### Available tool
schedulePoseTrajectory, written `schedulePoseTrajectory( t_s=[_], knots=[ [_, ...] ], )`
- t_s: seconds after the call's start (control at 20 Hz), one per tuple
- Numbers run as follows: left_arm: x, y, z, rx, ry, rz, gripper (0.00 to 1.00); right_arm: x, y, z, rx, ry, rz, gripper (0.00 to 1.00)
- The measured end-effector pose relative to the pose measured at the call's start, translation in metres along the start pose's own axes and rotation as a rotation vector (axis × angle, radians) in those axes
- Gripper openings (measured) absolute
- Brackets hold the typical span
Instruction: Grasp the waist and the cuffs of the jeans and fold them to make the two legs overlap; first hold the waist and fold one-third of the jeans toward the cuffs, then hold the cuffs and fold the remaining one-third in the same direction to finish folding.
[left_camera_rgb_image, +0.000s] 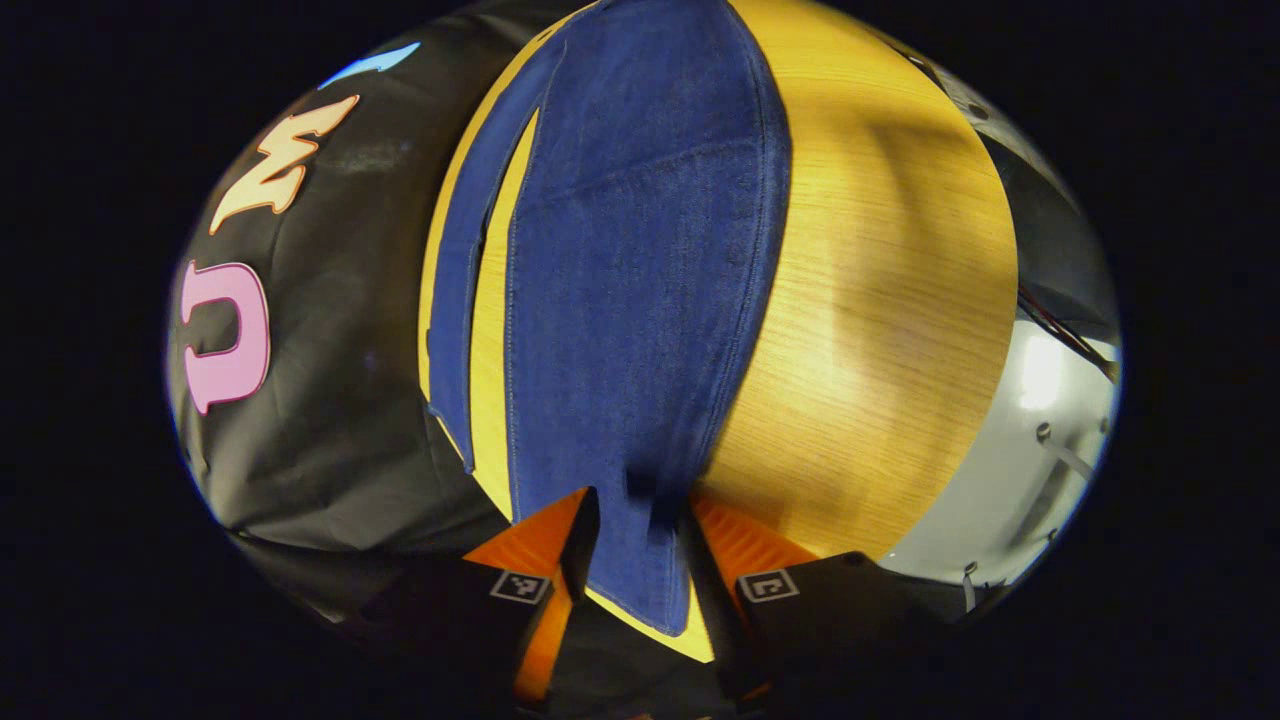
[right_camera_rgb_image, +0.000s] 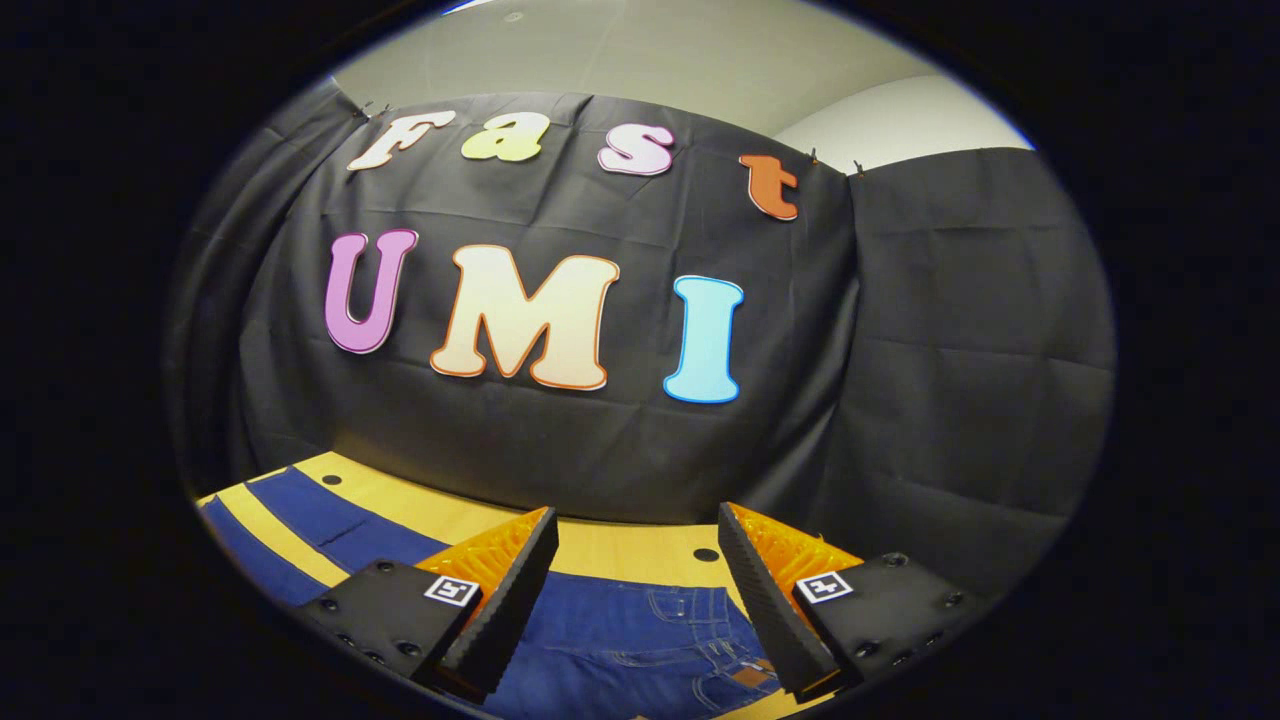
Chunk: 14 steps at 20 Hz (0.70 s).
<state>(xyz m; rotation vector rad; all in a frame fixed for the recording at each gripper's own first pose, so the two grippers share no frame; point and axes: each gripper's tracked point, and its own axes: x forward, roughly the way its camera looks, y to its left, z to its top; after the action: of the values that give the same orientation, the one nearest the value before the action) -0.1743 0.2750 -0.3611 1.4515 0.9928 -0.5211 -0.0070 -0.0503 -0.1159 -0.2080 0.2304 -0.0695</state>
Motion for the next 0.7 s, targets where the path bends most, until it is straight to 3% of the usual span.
schedulePoseTrajectory(
  t_s=[0.05,0.1,0.25,0.3,0.4,0.55,0.7],
  knots=[
    [0.001,-0.003,0.000,-0.023,0.006,-0.026,0.50,-0.002,-0.003,-0.005,-0.009,0.008,-0.004,0.99],
    [0.000,-0.007,-0.003,-0.054,0.012,-0.044,0.40,-0.004,-0.006,-0.009,-0.023,0.014,-0.004,0.99],
    [0.002,-0.013,-0.002,-0.050,0.031,-0.063,0.24,-0.010,-0.016,-0.028,-0.133,0.033,0.035,0.99],
    [0.001,-0.012,-0.004,-0.029,0.046,-0.036,0.07,-0.013,-0.017,-0.035,-0.190,0.044,0.072,0.99],
    [-0.002,-0.013,-0.004,-0.029,0.069,0.006,0.06,-0.023,-0.024,-0.061,-0.351,0.094,0.152,1.00],
    [-0.001,-0.014,-0.004,-0.107,0.095,0.008,0.01,-0.044,-0.040,-0.106,-0.643,0.133,0.228,0.99],
    [-0.002,-0.015,-0.004,-0.100,0.116,-0.002,0.00,-0.065,-0.051,-0.165,-0.809,0.245,0.322,0.99]
  ],
)
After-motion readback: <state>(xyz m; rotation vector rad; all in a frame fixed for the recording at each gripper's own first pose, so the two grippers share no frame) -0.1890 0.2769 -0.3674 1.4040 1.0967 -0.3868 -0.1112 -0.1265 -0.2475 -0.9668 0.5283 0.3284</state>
